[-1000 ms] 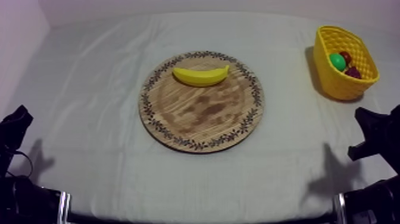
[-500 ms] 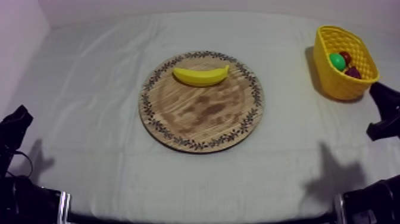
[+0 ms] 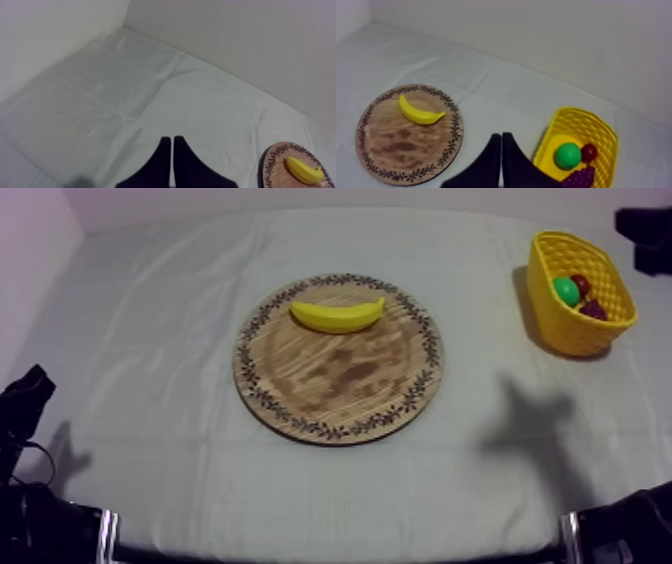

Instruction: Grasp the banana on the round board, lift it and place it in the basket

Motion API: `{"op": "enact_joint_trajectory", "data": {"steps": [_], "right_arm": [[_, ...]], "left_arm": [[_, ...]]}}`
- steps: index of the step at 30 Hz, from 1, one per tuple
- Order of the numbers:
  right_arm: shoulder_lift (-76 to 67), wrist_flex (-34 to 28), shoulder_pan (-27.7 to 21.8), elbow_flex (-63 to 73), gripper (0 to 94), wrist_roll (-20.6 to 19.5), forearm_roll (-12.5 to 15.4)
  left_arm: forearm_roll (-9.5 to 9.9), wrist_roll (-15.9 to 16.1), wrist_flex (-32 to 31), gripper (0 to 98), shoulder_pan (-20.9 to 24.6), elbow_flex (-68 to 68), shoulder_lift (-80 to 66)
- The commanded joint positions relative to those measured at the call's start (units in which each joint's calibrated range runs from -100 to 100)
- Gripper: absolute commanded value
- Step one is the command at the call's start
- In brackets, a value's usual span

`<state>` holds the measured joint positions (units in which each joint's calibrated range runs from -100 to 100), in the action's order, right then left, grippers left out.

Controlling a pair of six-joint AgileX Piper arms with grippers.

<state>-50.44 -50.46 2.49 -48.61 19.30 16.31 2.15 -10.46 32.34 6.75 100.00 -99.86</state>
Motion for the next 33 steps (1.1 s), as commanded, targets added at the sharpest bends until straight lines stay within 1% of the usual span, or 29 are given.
{"op": "enact_joint_trajectory", "data": {"steps": [1,11,15,20,25,28,30,33], "right_arm": [[13.0,-1.8,3.7,6.5,0.7,0.7,-0.2],[25.6,-4.7,14.7,12.4,1.1,3.1,-2.4],[29.7,-6.4,17.9,14.4,0.8,3.4,-2.9],[35.7,-9.0,21.5,18.8,0.8,2.9,-4.5],[41.5,-10.2,23.8,24.8,0.7,2.2,-6.3],[45.8,-11.6,24.3,30.1,0.7,2.3,-7.1],[49.2,-14.2,24.0,34.9,0.7,3.0,-6.9],[54.7,-19.6,23.1,43.4,0.8,4.5,-6.2]], "left_arm": [[-0.03,0.0,0.0,0.1,0.0,0.0,0.0],[-0.03,0.0,0.0,0.1,0.0,0.0,0.0],[-0.03,0.0,0.0,0.1,0.0,0.0,0.0],[-0.03,0.0,0.0,0.1,0.0,0.0,0.0],[-0.03,0.0,0.0,0.1,0.0,0.0,0.0],[-0.03,0.0,0.0,0.1,0.0,0.0,0.0],[-0.03,0.0,0.0,0.1,0.0,0.0,0.0],[-0.03,0.0,0.0,0.1,0.0,0.0,0.0]]}}
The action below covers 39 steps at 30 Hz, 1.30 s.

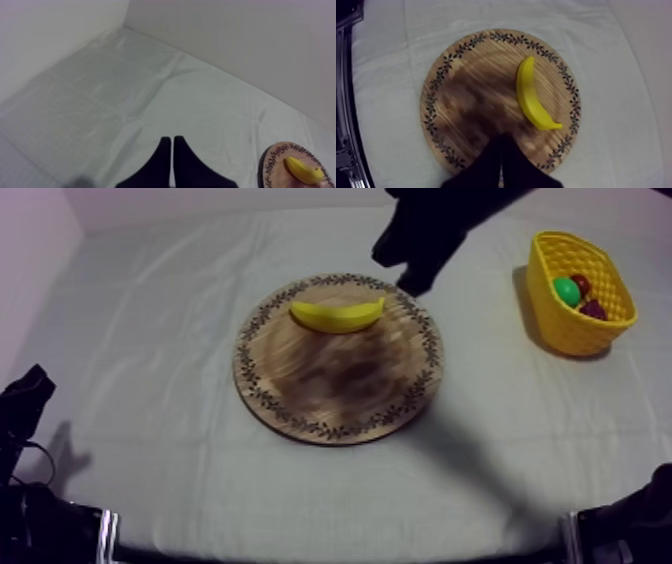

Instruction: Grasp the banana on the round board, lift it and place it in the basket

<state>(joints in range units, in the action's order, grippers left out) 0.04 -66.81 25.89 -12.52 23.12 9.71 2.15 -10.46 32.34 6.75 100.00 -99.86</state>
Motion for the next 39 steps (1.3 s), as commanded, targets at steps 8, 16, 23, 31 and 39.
{"op": "enact_joint_trajectory", "data": {"steps": [8,16,23,31,39], "right_arm": [[14.9,-10.7,0.0,20.9,0.7,1.4,-2.7],[18.3,-8.6,-0.1,20.2,6.4,3.4,-4.5],[13.4,2.3,-2.5,8.3,44.9,5.3,-2.8],[18.2,-6.4,-4.6,14.8,61.7,9.9,-0.6],[23.3,-7.6,-3.7,19.0,72.7,9.6,-2.2]], "left_arm": [[-0.03,0.0,0.0,0.1,0.0,0.0,0.0],[-0.03,0.0,0.0,0.1,0.0,0.0,0.0],[-0.03,0.0,0.0,0.1,0.0,0.0,0.0],[-0.03,0.0,0.0,0.1,0.0,0.0,0.0],[-0.03,0.0,0.0,0.1,0.0,0.0,0.0]]}}
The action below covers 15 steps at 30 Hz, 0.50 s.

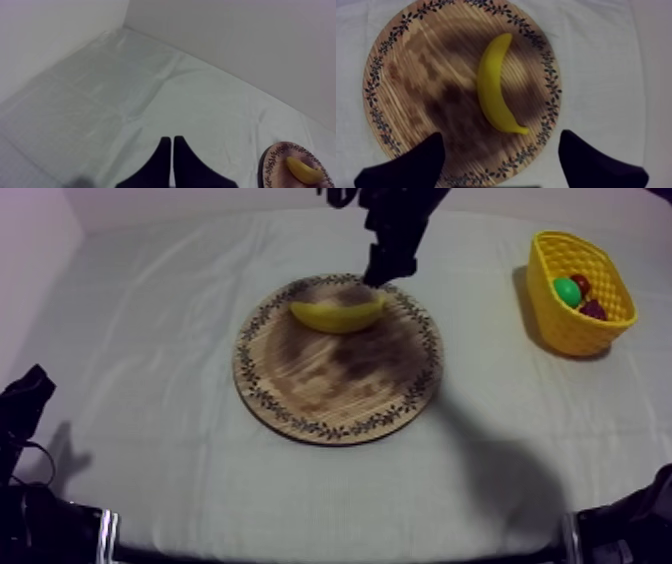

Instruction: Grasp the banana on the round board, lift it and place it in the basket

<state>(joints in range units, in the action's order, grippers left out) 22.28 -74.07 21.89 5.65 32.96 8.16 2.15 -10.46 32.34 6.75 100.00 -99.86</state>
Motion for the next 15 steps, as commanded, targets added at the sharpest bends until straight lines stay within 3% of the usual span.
{"op": "enact_joint_trajectory", "data": {"steps": [1,15], "right_arm": [[2.0,-0.3,0.6,1.4,73.4,-0.3,-0.9],[15.8,0.3,2.8,9.2,73.5,-2.1,-2.7]], "left_arm": [[-0.03,0.0,0.0,0.1,0.0,0.0,0.0],[-0.03,0.0,0.0,0.1,0.0,0.0,0.0]]}}
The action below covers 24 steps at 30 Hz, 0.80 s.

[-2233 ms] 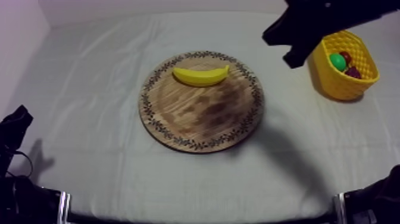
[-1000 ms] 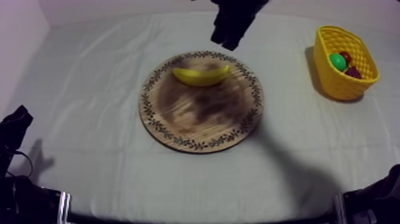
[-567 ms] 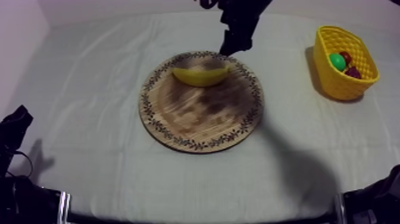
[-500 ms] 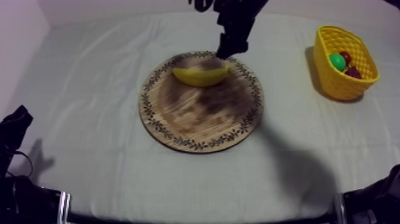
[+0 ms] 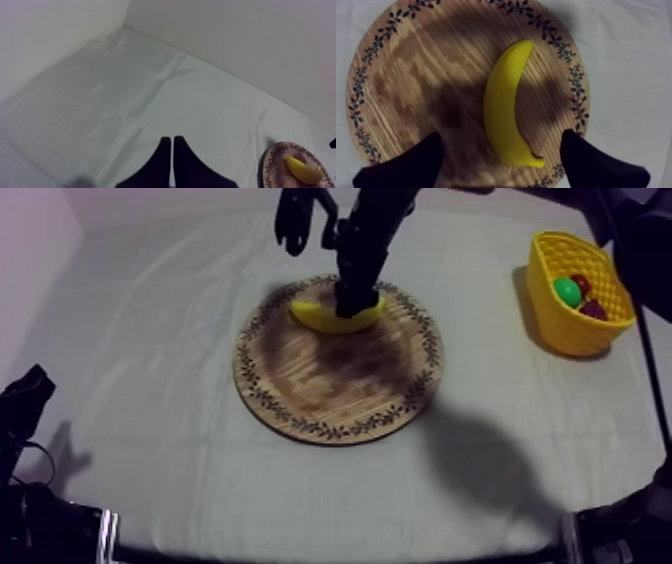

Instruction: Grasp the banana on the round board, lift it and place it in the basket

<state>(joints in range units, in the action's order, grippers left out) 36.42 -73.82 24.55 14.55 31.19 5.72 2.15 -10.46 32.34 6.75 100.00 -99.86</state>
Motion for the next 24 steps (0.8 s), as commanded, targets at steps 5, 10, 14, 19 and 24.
{"op": "enact_joint_trajectory", "data": {"steps": [5,10,14,19,24], "right_arm": [[5.1,-0.1,0.7,2.2,72.6,-1.3,-1.3],[8.9,-1.8,1.0,6.1,71.7,-2.5,-2.1],[11.6,-3.3,1.3,8.7,70.9,-3.5,-3.0],[13.9,-3.8,1.7,10.3,70.3,-4.5,-4.2],[15.6,-4.5,1.9,11.0,67.0,-5.0,-5.1]], "left_arm": [[-0.03,0.0,0.0,0.1,0.0,0.0,0.0],[-0.03,0.0,0.0,0.1,0.0,0.0,0.0],[-0.03,0.0,0.0,0.1,0.0,0.0,0.0],[-0.03,0.0,0.0,0.1,0.0,0.0,0.0],[-0.03,0.0,0.0,0.1,0.0,0.0,0.0]]}}
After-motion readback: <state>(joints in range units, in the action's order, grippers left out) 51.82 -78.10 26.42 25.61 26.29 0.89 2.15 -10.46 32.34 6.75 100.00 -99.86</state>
